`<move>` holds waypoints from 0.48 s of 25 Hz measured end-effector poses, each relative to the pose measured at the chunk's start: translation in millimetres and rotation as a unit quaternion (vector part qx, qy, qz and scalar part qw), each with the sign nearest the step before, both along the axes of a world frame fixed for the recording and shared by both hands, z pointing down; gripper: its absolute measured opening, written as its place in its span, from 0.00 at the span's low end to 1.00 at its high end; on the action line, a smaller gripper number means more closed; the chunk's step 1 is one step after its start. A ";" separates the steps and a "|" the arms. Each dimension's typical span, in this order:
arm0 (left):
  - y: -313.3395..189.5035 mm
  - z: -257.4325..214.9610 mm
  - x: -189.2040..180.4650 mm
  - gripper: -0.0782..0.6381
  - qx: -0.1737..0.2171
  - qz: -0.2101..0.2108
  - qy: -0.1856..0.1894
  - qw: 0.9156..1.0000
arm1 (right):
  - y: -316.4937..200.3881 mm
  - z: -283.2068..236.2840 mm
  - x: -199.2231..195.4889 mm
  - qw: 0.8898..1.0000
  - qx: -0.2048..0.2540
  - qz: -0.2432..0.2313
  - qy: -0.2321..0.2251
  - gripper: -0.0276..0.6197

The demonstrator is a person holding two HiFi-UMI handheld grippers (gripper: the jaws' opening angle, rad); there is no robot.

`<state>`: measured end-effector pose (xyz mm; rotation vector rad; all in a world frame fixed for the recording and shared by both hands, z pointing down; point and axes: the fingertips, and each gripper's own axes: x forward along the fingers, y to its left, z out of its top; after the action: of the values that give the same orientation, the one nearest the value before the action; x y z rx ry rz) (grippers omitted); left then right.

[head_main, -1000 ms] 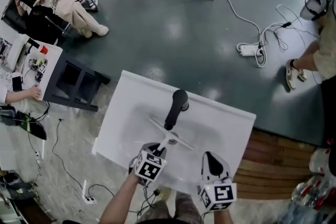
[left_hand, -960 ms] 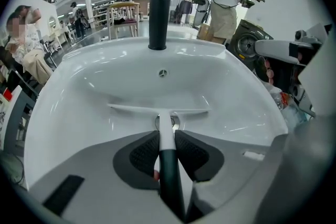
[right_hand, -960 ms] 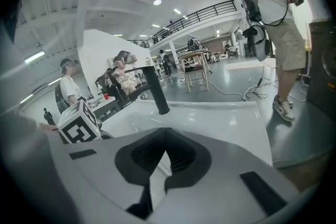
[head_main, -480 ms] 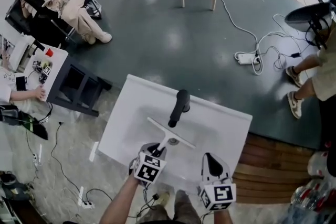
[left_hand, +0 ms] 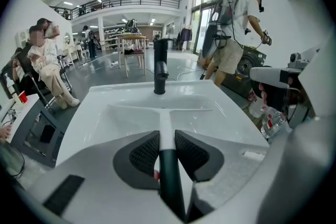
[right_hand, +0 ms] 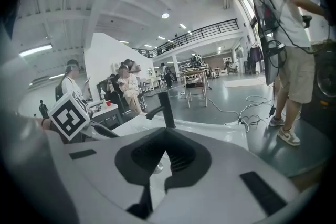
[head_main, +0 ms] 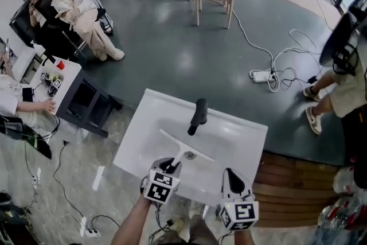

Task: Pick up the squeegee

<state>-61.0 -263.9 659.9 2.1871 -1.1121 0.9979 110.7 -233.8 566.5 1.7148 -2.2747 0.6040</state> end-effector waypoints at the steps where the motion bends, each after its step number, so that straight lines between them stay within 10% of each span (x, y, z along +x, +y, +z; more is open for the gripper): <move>1: 2.1 -8.2 -1.5 0.24 0.007 -0.003 0.006 1.000 | 3.5 -5.3 -0.2 1.000 0.004 0.002 0.002 0.04; 12: 38.3 -102.5 -25.5 0.24 0.093 -0.023 0.053 0.994 | 45.2 -64.6 -14.7 0.998 0.053 0.019 0.026 0.04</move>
<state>-86.5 -225.5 557.5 2.3189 -1.2434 0.7766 96.0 -188.6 501.9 1.8031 -2.2813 0.4463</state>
